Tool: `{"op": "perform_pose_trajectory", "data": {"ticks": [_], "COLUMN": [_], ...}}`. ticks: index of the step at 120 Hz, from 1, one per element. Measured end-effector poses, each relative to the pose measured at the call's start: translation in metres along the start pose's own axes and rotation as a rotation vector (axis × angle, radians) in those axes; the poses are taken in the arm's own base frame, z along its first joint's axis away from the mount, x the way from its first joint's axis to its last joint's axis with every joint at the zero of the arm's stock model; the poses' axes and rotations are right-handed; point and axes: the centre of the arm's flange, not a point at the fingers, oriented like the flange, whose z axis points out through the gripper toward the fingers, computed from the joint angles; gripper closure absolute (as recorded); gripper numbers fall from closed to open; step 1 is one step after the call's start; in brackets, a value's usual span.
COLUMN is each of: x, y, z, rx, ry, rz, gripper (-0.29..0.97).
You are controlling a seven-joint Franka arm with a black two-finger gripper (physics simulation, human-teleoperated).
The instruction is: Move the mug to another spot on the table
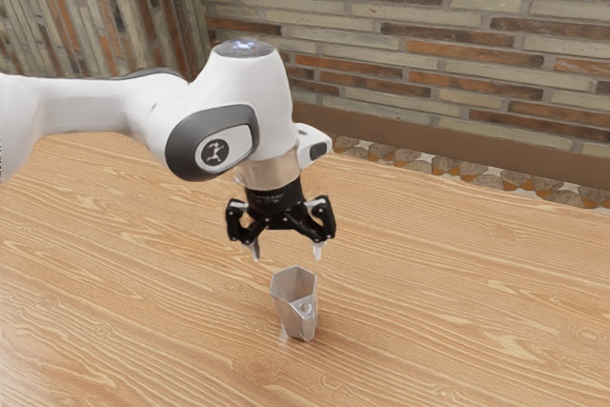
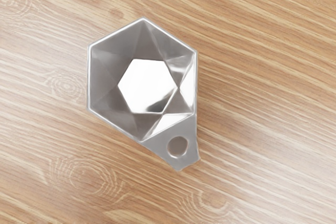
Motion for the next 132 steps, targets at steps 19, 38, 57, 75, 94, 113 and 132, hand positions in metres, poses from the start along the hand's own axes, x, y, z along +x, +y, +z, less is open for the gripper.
{"op": "perform_pose_trajectory", "data": {"ticks": [19, 38, 57, 75, 94, 113, 132], "x": [-0.022, -0.021, -0.026, -0.045, -0.040, -0.029, -0.023], "y": [0.009, 0.014, 0.022, 0.036, 0.035, 0.038, 0.039], "z": [0.040, 0.065, 0.093, 0.110, 0.130, 0.143, 0.151], "rx": [0.032, 0.082, 0.109, 0.111, 0.121, 0.113, 0.108], "ry": [0.057, 0.165, 0.186, 0.183, 0.178, 0.200, 0.238], "rz": [-0.100, -0.169, -0.274, -0.363, -0.479, -0.547, -0.577], "gripper": [0.00, 0.00, 0.00, 0.00, 0.00, 0.00, 0.00]}}
